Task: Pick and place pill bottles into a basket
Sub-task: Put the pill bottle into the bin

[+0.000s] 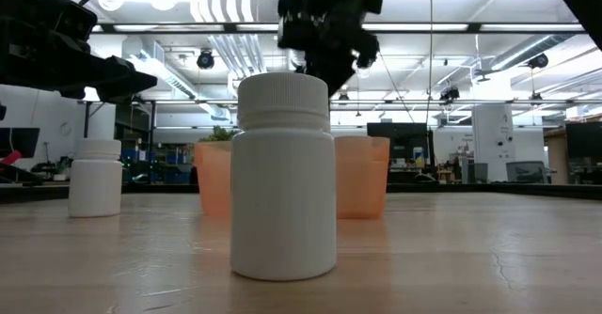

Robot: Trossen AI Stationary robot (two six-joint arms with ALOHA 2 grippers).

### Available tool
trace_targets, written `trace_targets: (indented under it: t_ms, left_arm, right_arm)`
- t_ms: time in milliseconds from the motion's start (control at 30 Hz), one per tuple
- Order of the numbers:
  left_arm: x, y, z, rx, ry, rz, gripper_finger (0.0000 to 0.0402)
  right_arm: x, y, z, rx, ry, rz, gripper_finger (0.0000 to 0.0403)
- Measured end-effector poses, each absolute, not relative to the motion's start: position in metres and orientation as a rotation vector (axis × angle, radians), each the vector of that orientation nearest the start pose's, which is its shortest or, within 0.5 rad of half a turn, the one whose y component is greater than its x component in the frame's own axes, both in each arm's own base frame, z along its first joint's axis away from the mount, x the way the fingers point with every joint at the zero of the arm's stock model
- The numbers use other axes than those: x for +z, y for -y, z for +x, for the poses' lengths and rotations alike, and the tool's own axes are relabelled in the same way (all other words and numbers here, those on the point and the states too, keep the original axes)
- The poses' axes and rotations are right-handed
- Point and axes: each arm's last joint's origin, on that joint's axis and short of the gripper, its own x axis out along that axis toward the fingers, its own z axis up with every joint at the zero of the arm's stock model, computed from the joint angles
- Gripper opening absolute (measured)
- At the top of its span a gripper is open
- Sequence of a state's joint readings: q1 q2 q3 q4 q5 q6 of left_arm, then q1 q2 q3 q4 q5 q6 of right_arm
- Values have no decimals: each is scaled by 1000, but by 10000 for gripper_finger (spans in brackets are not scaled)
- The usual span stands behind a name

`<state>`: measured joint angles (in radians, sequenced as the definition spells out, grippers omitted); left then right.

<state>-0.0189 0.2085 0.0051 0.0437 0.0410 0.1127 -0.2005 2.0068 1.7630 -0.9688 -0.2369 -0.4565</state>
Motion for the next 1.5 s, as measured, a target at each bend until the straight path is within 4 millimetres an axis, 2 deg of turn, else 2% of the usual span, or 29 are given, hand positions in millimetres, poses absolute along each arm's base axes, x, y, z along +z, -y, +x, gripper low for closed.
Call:
trace_targets:
  t_ms: [267, 567, 700, 1033, 1333, 1500]
  left_arm:
    - [152, 3, 109, -69, -156, 111, 245]
    - [152, 3, 109, -69, -157, 111, 245]
    - [152, 3, 109, -69, -156, 111, 245]
    - [152, 3, 109, -69, -157, 111, 245]
    - [152, 3, 109, -69, -155, 111, 245]
    - [152, 3, 109, -69, -155, 111, 245]
  right_arm:
    - [275, 56, 406, 319, -1069, -124, 146]
    - [269, 22, 412, 394, -1061, -153, 146]
    - [267, 13, 416, 402, -1019, -170, 146]
    - [235, 11, 415, 399, -1026, -163, 146]
    - [224, 11, 414, 398, -1014, -166, 146]
    - [211, 10, 412, 398, -1014, -166, 146]
